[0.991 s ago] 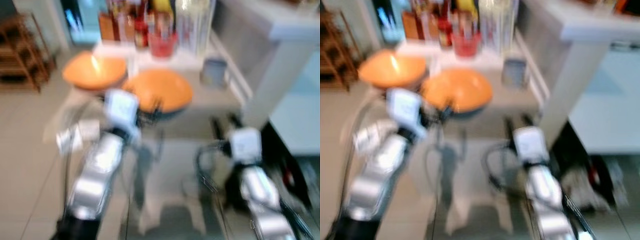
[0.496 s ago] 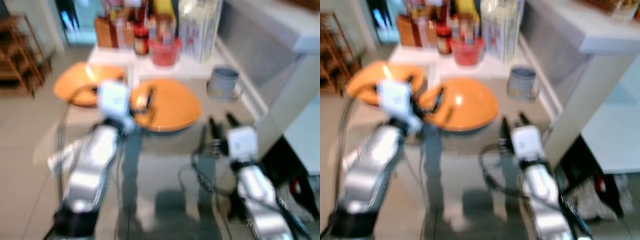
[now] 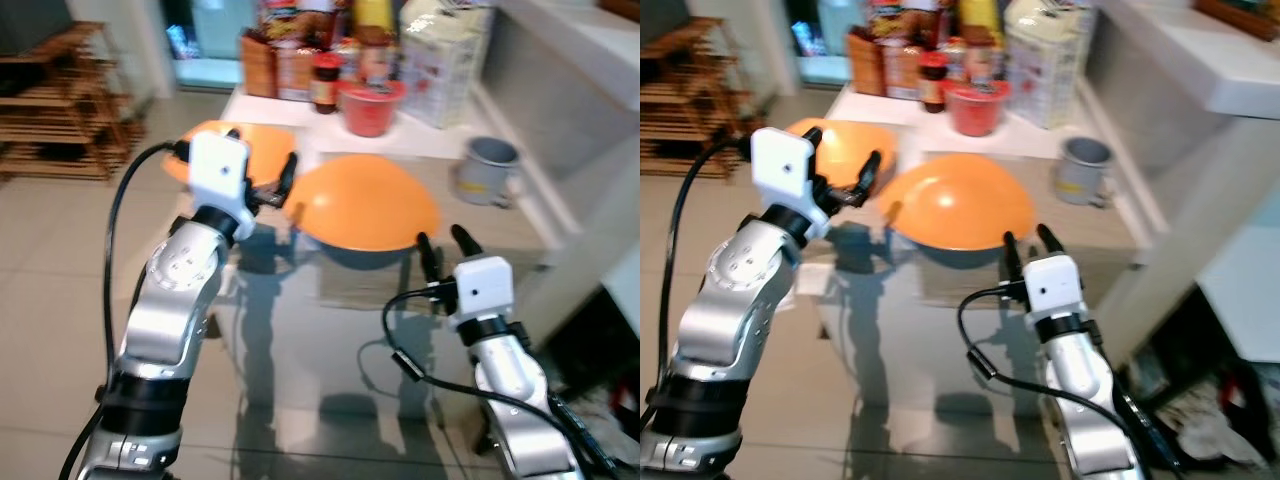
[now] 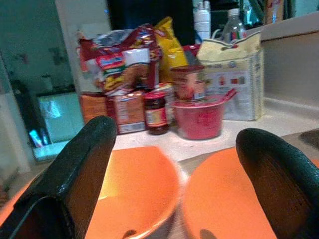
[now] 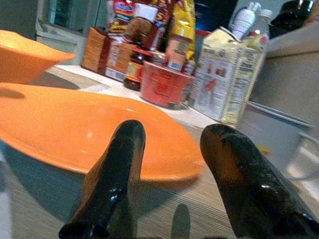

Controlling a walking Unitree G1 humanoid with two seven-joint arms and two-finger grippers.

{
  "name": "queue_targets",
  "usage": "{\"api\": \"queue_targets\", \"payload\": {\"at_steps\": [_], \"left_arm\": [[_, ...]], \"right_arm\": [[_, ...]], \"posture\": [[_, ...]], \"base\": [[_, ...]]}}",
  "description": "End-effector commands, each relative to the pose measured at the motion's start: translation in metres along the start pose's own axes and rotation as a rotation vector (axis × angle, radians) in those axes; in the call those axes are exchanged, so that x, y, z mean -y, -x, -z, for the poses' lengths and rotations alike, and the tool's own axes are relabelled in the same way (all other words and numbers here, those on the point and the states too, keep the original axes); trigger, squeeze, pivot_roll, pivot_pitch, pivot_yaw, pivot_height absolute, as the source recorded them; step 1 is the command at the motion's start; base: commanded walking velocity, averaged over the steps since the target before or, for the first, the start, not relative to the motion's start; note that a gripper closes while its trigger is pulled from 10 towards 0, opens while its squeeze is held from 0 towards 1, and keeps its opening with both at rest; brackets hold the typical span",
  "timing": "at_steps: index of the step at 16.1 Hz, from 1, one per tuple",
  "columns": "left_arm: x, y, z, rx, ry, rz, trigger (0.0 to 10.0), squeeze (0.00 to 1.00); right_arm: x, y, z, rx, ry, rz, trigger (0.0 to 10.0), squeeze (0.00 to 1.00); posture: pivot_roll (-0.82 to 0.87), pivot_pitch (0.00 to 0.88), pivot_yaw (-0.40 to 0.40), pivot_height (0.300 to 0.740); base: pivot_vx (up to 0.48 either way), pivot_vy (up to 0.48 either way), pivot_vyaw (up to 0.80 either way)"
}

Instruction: Setting the table

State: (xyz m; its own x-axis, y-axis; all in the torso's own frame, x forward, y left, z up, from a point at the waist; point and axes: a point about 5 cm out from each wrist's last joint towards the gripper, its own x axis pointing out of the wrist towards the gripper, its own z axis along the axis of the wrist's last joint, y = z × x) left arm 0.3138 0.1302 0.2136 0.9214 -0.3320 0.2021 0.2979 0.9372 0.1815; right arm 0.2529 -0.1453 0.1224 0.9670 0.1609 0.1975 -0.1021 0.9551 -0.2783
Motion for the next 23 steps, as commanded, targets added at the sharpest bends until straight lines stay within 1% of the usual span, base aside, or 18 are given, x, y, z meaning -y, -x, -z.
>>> {"api": "queue_targets", "payload": {"at_steps": [1, 3, 8, 9, 11, 13, 15, 16, 19, 20, 23], "left_arm": [[-0.001, 0.0, 0.001, -0.01, -0.02, 0.011, 10.0, 0.0], [0.001, 0.0, 0.001, -0.009, -0.023, 0.018, 10.0, 0.0], [0.006, -0.002, 0.001, -0.014, -0.049, 0.049, 10.0, 0.0], [0.008, -0.003, 0.001, -0.016, -0.062, 0.071, 10.0, 0.0], [0.011, -0.004, 0.001, -0.013, -0.076, 0.096, 10.0, 0.0], [0.015, -0.004, 0.001, -0.012, -0.086, 0.119, 10.0, 0.0], [0.016, -0.003, 0.0, -0.003, -0.079, 0.122, 10.0, 0.0], [0.016, -0.003, 0.0, -0.006, -0.075, 0.118, 10.0, 0.0], [0.012, -0.004, 0.0, -0.015, -0.071, 0.1, 10.0, 0.0], [0.006, -0.006, -0.003, -0.013, -0.074, 0.078, 10.0, 0.0], [-0.005, -0.008, -0.007, -0.004, -0.082, 0.048, 10.0, 0.0]], "right_arm": [[-0.001, 0.0, -0.001, -0.005, -0.013, 0.003, 10.0, 0.0], [0.0, 0.0, 0.0, -0.009, -0.015, 0.007, 10.0, 0.0], [0.0, -0.001, 0.0, -0.02, -0.02, 0.011, 10.0, 0.0], [-0.001, -0.001, -0.001, -0.004, -0.03, 0.017, 10.0, 0.0], [-0.002, 0.0, -0.002, -0.004, -0.023, 0.011, 10.0, 0.0], [-0.002, 0.001, -0.001, -0.004, -0.02, 0.01, 10.0, 0.0], [-0.003, 0.001, -0.001, -0.005, -0.02, 0.009, 10.0, 0.0], [-0.003, 0.002, -0.001, -0.005, -0.02, 0.006, 10.0, 0.0], [-0.004, 0.002, 0.0, -0.006, -0.02, -0.001, 10.0, 0.0], [-0.005, 0.002, 0.0, -0.006, -0.019, -0.006, 10.0, 0.0], [-0.005, 0.002, 0.0, -0.006, -0.018, -0.01, 10.0, 0.0]], "posture": [[0.04, 0.004, -0.008, 0.74], [0.04, 0.005, -0.009, 0.74], [0.04, 0.01, -0.008, 0.74], [0.04, 0.011, -0.006, 0.74], [0.04, 0.01, -0.003, 0.74], [0.03, 0.01, -0.001, 0.74], [0.03, 0.011, 0.0, 0.74], [0.03, 0.011, 0.0, 0.74], [0.04, 0.013, -0.001, 0.74], [0.04, 0.013, -0.003, 0.74], [0.04, 0.012, -0.003, 0.74]], "base": [[0.0, 0.435, -0.8], [0.0, 0.431, -0.8], [0.281, 0.387, -0.8], [0.375, 0.3, -0.8], [0.412, 0.244, 0.0], [0.426, 0.0, 0.0], [0.474, 0.0, 0.0], [0.0, 0.0, 0.0], [0.0, 0.0, 0.0], [0.0, 0.0, 0.0], [0.0, 0.0, 0.0]]}}
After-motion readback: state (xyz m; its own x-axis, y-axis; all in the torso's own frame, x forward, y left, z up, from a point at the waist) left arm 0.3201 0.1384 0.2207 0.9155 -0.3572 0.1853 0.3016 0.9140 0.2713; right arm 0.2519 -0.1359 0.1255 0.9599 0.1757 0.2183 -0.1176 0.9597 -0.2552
